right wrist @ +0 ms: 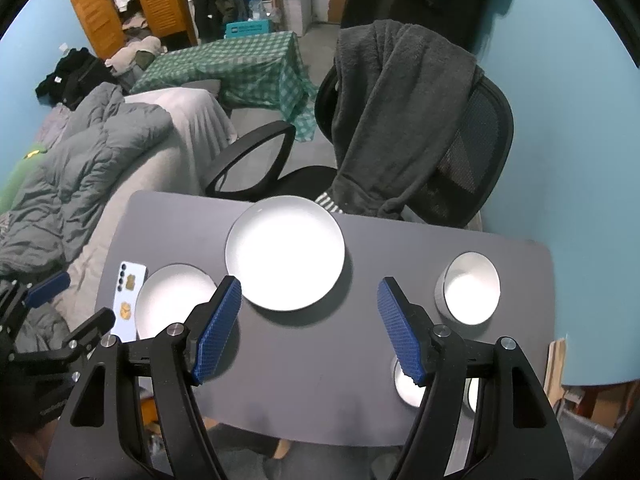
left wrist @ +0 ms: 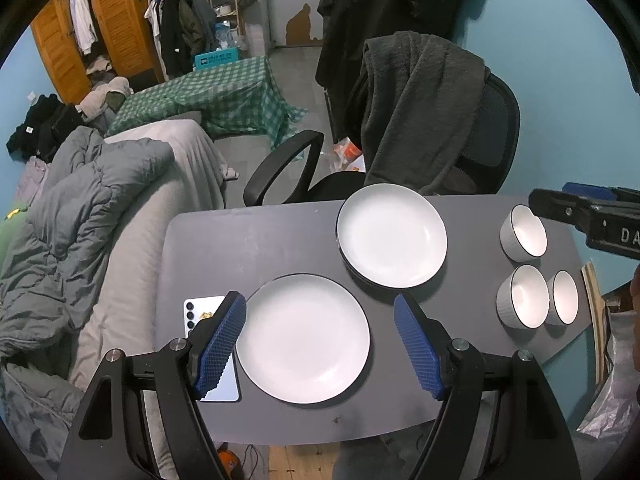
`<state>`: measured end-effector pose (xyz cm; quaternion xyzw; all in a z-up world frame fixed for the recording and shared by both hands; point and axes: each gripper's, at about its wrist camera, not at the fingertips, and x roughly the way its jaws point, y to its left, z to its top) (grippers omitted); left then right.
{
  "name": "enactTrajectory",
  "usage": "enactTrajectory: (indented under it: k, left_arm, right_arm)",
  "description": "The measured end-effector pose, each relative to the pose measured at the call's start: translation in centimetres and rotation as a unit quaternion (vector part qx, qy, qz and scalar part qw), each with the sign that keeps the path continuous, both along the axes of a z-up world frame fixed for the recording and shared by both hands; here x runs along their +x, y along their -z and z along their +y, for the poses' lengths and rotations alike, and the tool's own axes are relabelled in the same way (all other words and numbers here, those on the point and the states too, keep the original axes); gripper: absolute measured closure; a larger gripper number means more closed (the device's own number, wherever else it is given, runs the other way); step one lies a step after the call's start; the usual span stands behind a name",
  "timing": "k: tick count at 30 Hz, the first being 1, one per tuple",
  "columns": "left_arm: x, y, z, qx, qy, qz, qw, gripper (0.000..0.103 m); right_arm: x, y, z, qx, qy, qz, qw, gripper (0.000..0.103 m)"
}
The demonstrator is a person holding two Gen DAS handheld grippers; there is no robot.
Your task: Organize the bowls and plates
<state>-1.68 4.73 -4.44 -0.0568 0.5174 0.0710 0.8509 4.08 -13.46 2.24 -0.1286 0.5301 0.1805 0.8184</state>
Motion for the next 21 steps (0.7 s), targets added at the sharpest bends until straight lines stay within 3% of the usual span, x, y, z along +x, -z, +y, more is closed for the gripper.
enactTrajectory:
  k: [13, 21]
  left_arm:
    - [-0.7, 2.3, 5.1, -0.025, -0.016, 0.01, 0.9995, 0.025]
    - [0.1, 6.6, 9.0, -0.037, -0.007, 0.04, 0.9985, 0.025]
  right_arm:
    - [-2.3, 1.7, 1.1, -0.006, -0.014, 0.032, 0.999, 0.033]
    - [-3.0, 4.4, 3.0, 0.012, -0.038, 0.065, 0.997, 0.033]
